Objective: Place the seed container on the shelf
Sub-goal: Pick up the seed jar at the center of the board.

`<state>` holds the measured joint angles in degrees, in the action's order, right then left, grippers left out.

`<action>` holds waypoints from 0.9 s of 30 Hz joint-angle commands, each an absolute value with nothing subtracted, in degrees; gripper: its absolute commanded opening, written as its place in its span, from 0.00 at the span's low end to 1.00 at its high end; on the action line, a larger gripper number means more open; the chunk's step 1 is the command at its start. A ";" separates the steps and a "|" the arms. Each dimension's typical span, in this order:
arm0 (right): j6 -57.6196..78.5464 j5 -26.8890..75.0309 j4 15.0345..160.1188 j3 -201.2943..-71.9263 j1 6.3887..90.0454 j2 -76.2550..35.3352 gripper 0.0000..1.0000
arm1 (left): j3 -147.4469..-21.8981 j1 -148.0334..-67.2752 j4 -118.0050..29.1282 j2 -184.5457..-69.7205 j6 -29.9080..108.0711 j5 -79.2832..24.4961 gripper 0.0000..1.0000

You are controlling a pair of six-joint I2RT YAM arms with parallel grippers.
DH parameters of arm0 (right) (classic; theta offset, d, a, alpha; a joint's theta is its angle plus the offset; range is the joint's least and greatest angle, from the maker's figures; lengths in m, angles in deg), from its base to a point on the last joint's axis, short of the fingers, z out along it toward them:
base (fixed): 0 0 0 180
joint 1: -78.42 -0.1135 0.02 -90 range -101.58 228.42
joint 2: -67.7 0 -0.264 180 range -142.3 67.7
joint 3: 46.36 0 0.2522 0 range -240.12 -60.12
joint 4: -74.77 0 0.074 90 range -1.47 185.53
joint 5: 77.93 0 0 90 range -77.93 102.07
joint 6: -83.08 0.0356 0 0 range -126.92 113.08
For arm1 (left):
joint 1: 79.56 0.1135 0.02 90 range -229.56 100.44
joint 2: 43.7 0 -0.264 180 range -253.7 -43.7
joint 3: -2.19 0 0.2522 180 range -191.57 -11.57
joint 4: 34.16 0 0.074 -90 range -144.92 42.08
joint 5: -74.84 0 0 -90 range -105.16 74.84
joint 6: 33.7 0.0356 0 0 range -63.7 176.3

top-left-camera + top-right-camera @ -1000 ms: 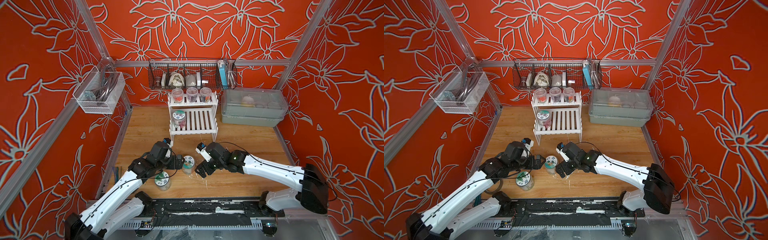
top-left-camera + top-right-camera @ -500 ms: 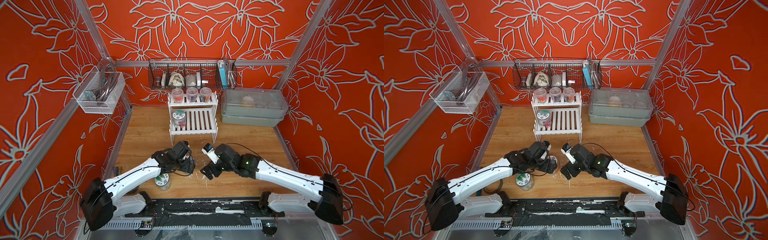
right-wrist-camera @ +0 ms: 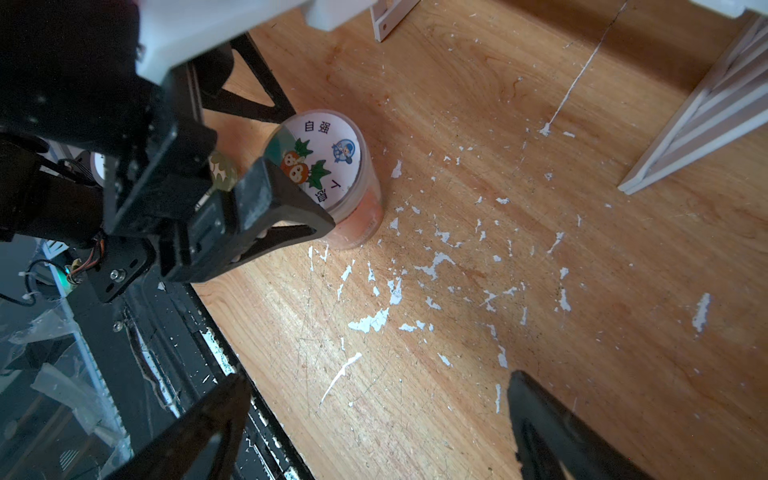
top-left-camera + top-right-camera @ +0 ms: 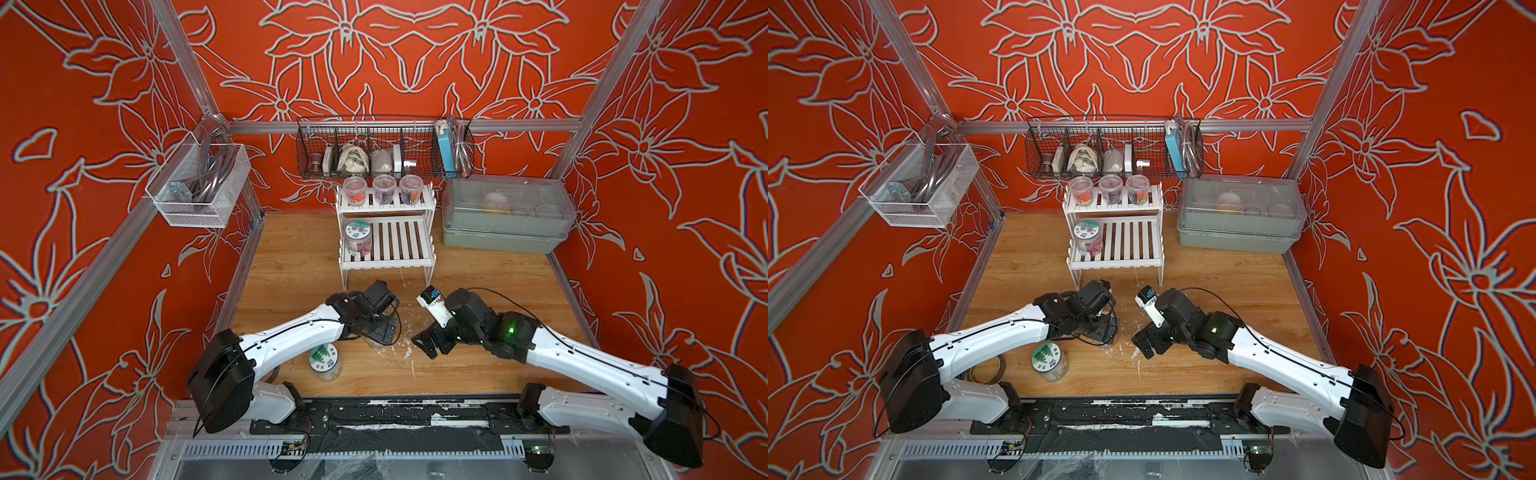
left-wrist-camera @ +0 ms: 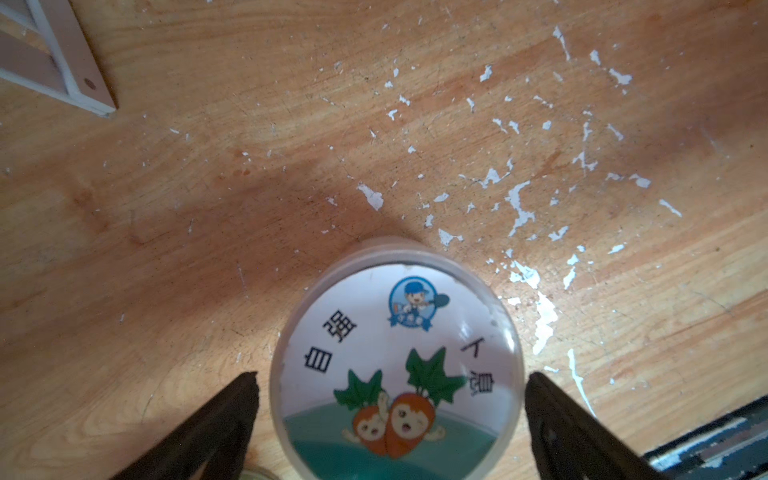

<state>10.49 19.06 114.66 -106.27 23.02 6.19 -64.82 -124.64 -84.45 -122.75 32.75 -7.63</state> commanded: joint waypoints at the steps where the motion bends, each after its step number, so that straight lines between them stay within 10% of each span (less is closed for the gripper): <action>1: 10.05 20.27 115.32 -105.30 23.66 7.13 1.00 | -65.28 -124.91 -84.65 -123.98 33.36 -6.74 0.99; 27: 3.72 26.49 107.32 -102.42 24.32 12.86 1.00 | -69.53 -122.95 -89.05 -119.05 30.73 -16.61 0.72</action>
